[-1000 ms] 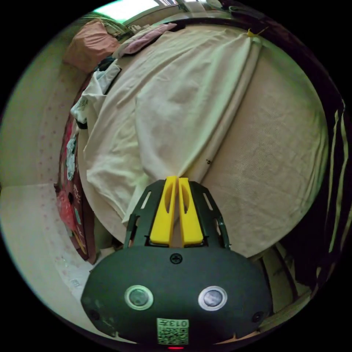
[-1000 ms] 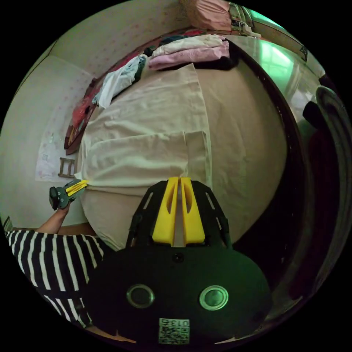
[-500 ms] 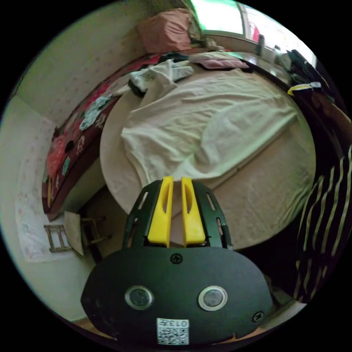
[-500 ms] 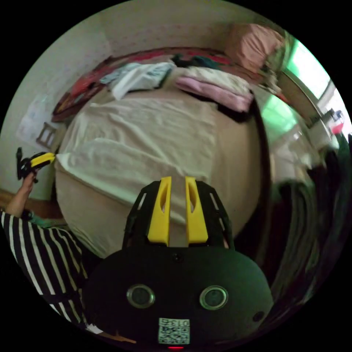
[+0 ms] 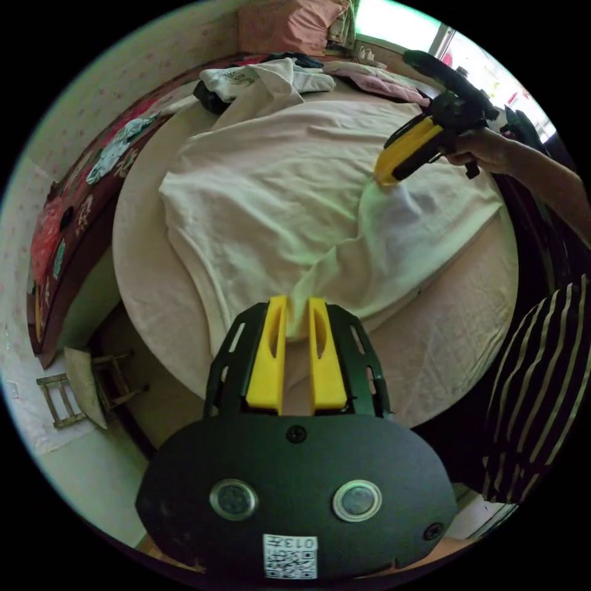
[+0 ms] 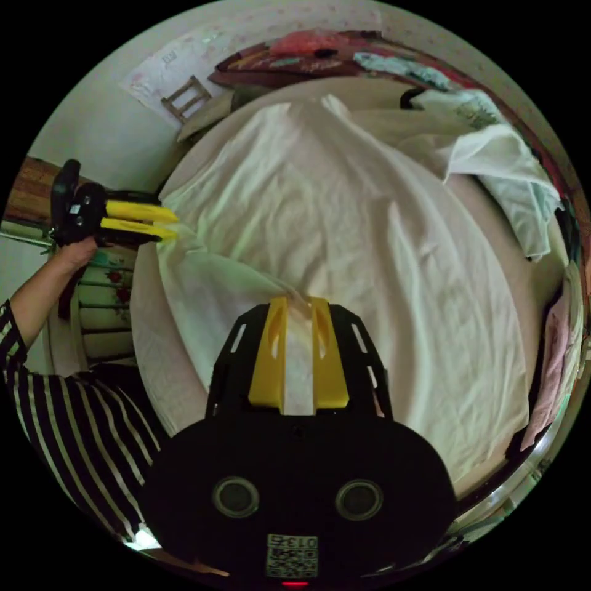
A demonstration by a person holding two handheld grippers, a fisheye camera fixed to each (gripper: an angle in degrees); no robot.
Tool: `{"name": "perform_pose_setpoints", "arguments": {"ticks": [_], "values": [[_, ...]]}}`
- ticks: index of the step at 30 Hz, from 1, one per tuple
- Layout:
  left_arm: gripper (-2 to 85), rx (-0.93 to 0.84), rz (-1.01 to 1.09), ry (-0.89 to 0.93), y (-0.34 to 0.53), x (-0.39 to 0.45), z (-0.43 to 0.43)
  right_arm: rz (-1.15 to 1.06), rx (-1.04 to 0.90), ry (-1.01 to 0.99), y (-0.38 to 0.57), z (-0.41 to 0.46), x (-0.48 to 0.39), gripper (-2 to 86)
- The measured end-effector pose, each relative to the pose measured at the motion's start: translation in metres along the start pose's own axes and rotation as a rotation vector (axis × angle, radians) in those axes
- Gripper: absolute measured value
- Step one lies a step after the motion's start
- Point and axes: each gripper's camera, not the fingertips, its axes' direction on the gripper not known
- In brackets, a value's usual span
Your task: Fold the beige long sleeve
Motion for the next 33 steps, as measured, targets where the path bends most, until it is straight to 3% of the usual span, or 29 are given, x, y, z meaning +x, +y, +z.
{"name": "perform_pose_setpoints", "arguments": {"ticks": [5, 9, 12, 16, 21, 25, 33], "values": [[0.3, 0.069, -0.044, -0.089, 0.018, -0.01, -0.005, 0.051, 0.125, 0.042, 0.001, -0.024, 0.002, 1.5], [0.0, 0.147, -0.248, 0.067, 0.047, -0.039, 0.011, 0.121, 0.18, -0.002, 0.009, -0.019, 0.01, 1.5], [0.0, 0.173, -0.282, 0.089, 0.059, -0.05, 0.008, 0.224, 0.239, -0.023, 0.031, -0.035, 0.021, 1.6], [-0.1, 0.226, -0.402, -0.083, 0.081, -0.067, -0.025, 0.318, 0.363, 0.075, 0.1, -0.086, 0.024, 1.2], [-0.2, 0.234, -0.148, -0.177, 0.04, -0.02, -0.038, 0.547, 0.245, 0.369, 0.236, -0.097, 0.016, 0.5], [-0.2, 0.076, 0.073, -0.214, -0.011, 0.034, 0.008, 0.664, 0.166, 0.312, 0.279, -0.083, 0.029, 0.2], [-0.1, 0.04, 0.075, -0.198, -0.03, 0.032, 0.042, 0.627, 0.058, 0.348, 0.261, -0.052, 0.05, 0.1]]}}
